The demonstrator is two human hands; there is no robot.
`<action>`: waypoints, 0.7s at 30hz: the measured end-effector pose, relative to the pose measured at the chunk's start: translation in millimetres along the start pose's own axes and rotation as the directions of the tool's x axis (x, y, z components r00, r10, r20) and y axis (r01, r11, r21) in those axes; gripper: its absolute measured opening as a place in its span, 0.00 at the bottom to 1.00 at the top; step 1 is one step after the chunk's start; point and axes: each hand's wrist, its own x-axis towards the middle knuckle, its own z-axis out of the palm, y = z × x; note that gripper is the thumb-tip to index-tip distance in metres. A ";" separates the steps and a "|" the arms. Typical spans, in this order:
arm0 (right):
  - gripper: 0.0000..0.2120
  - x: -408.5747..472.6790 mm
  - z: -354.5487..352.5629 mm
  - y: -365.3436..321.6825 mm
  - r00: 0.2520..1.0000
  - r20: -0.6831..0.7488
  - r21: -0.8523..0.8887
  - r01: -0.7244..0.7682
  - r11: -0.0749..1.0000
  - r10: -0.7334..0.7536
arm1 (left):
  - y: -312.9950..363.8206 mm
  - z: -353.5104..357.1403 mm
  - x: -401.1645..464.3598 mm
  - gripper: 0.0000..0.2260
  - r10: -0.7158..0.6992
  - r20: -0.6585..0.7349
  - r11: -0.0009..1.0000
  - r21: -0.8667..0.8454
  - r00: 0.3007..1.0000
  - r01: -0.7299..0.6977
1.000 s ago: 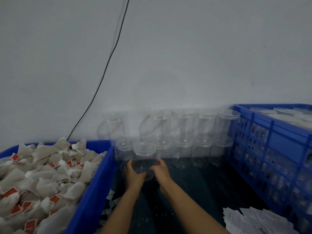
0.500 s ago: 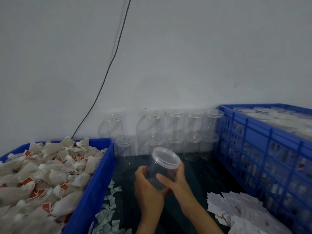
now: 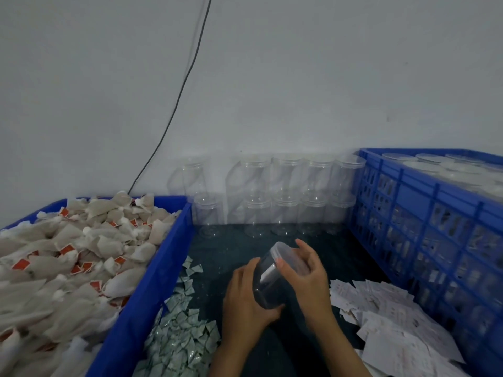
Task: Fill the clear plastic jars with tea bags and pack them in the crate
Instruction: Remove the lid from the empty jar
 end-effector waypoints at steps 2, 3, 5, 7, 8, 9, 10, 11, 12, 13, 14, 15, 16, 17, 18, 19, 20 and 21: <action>0.33 0.0 -2.0 -2.3 1.000 0.023 0.001 0.003 1.000 -0.003 | -1.0 -4.8 3.3 0.46 -0.009 0.021 0.999 0.051 1.000 0.008; 0.32 0.3 -3.0 -3.5 1.000 0.025 0.000 0.020 1.000 -0.020 | -1.2 -6.1 5.4 0.46 -0.009 0.022 0.998 0.064 1.000 0.008; 0.30 1.4 -5.3 -5.1 0.998 0.040 -0.008 0.052 0.999 -0.052 | 0.0 -8.1 7.9 0.45 -0.009 0.024 0.997 0.073 1.000 0.007; 0.26 2.4 -8.3 -4.4 0.995 0.073 -0.003 0.068 0.998 -0.068 | 1.4 -11.6 8.6 0.43 -0.004 0.042 0.998 0.063 0.999 0.001; 0.23 2.2 -10.4 -3.3 0.992 0.097 -0.002 0.076 0.997 -0.076 | 0.1 -13.3 8.2 0.42 -0.003 0.053 0.999 0.044 0.999 0.001; 0.20 2.4 -12.5 -2.9 0.989 0.121 -0.009 0.089 0.996 -0.088 | -1.8 -15.1 8.1 0.40 -0.005 0.068 1.000 0.006 0.998 0.005; 0.19 2.6 -15.5 -3.0 0.984 0.149 -0.026 0.106 0.994 -0.101 | -4.1 -17.3 7.4 0.38 -0.010 0.098 0.998 -0.059 0.995 0.016; 0.19 3.6 -19.1 -3.9 0.975 0.194 -0.043 0.122 0.992 -0.112 | -6.6 -19.0 7.1 0.37 -0.012 0.154 0.988 -0.149 0.988 0.035; 0.21 5.2 -23.5 -6.0 0.958 0.259 -0.055 0.138 0.989 -0.119 | -10.0 -19.9 6.7 0.36 -0.006 0.232 0.966 -0.249 0.973 0.066; 0.23 6.9 -28.3 -8.7 0.937 0.330 -0.060 0.146 0.988 -0.118 | -12.9 -20.3 6.3 0.36 0.010 0.315 0.934 -0.341 0.949 0.103; 0.27 8.9 -32.7 -10.6 0.917 0.386 -0.051 0.134 0.990 -0.104 | -13.7 -21.2 5.9 0.35 0.026 0.371 0.904 -0.404 0.928 0.136; 0.31 10.9 -36.2 -10.9 0.909 0.409 -0.029 0.099 0.995 -0.079 | -13.2 -21.5 5.4 0.35 0.035 0.385 0.884 -0.442 0.922 0.151; 0.34 12.0 -37.7 -9.6 0.921 0.387 0.009 0.046 0.999 -0.046 | -12.5 -20.8 4.4 0.35 0.028 0.368 0.875 -0.459 0.930 0.156; 0.36 11.7 -36.9 -6.9 0.944 0.329 0.051 -0.007 0.999 -0.010 | -11.4 -19.5 3.6 0.35 0.008 0.338 0.876 -0.456 0.941 0.156; 0.38 9.9 -34.1 -3.4 0.967 0.254 0.073 -0.048 0.996 0.028 | -9.7 -18.4 2.3 0.37 -0.021 0.296 0.894 -0.423 0.955 0.150; 0.39 6.9 -29.2 0.4 0.981 0.184 0.075 -0.078 0.994 0.063 | -7.5 -17.5 1.3 0.38 -0.046 0.245 0.921 -0.365 0.968 0.136; 0.42 3.5 -23.5 4.8 0.986 0.138 0.076 -0.106 0.991 0.094 | -4.9 -17.3 0.0 0.40 -0.061 0.189 0.950 -0.289 0.980 0.115; 0.46 0.1 -17.6 9.2 0.986 0.112 0.094 -0.135 0.986 0.124 | -1.6 -17.4 -1.2 0.41 -0.058 0.134 0.975 -0.205 0.989 0.085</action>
